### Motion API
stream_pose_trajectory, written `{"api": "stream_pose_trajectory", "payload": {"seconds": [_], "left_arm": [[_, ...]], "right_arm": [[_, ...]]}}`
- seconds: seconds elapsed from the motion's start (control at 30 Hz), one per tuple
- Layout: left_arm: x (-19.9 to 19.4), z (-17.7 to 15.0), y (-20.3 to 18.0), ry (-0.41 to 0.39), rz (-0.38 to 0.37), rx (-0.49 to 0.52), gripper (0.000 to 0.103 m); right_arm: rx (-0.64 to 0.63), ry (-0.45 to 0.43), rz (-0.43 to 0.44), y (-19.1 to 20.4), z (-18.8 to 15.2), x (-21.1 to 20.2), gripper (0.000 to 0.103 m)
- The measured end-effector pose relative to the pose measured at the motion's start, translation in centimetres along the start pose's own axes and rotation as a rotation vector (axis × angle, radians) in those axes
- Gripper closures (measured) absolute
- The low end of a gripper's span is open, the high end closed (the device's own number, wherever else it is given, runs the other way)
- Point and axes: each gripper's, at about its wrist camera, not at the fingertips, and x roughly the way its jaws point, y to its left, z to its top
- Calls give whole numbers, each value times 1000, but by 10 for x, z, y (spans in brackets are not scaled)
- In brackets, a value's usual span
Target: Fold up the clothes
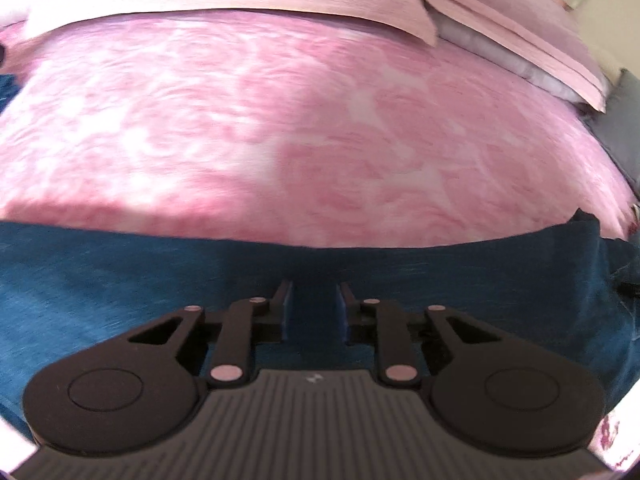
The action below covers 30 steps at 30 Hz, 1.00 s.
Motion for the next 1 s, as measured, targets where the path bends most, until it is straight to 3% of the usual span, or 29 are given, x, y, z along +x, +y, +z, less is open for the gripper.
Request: {"api": "stream_pose_trajectory", "payload": {"seconds": [0.07, 0.17, 0.27, 0.4, 0.57, 0.63, 0.73, 0.87, 1.0], "left_arm": [[-8, -7, 6, -5, 42, -4, 83], [-21, -22, 23, 16, 125, -50, 83], [-42, -39, 45, 19, 170, -162, 83], [-75, -62, 74, 9, 159, -405, 80], [-92, -78, 101, -31, 136, -633, 77], [-90, -80, 107, -47, 138, -680, 77], [-83, -84, 116, -62, 141, -744, 79], [-81, -93, 121, -74, 133, -766, 89], [-84, -101, 123, -89, 112, -773, 88]], "right_arm": [[24, -26, -31, -4, -4, -8, 52], [218, -6, 31, -34, -28, -19, 53], [336, 25, -59, -52, -41, -50, 54], [709, 31, 69, -89, -76, -82, 54], [1032, 22, 213, -107, -110, -84, 54], [1127, 9, 259, -112, -117, -79, 54], [1197, -14, 291, -116, -121, -74, 54], [1195, -11, 293, -120, -121, -69, 64], [1203, -5, 302, -122, -121, -69, 67]]}}
